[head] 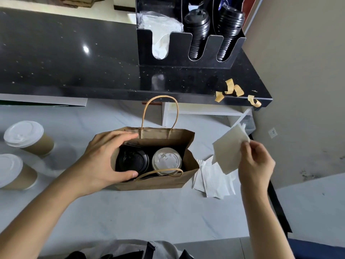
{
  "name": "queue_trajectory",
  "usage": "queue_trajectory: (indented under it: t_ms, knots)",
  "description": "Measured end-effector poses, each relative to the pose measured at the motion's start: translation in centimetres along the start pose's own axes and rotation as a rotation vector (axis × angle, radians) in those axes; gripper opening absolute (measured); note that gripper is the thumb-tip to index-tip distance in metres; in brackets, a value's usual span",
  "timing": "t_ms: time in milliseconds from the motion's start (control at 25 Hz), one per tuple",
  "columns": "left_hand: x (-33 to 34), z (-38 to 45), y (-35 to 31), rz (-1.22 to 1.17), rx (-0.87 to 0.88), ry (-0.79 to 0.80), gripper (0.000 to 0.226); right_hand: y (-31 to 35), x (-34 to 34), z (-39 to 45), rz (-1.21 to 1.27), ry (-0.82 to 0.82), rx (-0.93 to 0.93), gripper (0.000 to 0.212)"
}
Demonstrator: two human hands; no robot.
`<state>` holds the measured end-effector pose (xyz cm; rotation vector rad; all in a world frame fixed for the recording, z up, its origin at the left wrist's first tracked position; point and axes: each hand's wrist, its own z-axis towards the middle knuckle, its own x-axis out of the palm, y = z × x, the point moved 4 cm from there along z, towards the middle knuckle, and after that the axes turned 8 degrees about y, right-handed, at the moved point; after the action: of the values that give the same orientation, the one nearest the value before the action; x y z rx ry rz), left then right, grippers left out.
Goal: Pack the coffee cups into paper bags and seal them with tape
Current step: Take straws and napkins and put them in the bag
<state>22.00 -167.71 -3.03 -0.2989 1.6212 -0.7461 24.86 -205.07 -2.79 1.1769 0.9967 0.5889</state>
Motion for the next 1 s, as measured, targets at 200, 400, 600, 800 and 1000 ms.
queue_trajectory:
  t_ms: [200,400,600,800,1000]
  knots:
    - [-0.3,-0.2,-0.7,-0.018,-0.044,0.036,0.101,7.3,1.5,-1.6,0.082,0.032,-0.285,0.013]
    - [-0.3,0.0,-0.6,-0.036,-0.099,0.066,0.117,11.1,5.9,-5.5,-0.157,0.263,-0.923,0.016]
    - [-0.4,0.1,-0.8,-0.022,-0.124,0.067,0.127,9.5,11.1,-7.6,-0.467,0.643,-1.267,0.014]
    - [-0.4,0.1,-0.7,-0.044,-0.136,0.086,0.130,8.0,13.9,-7.4,-0.639,0.797,-1.336,0.017]
    - [-0.6,0.1,-0.9,-0.060,-0.147,0.082,0.129,7.5,15.8,-7.0,-0.847,1.073,-1.087,0.023]
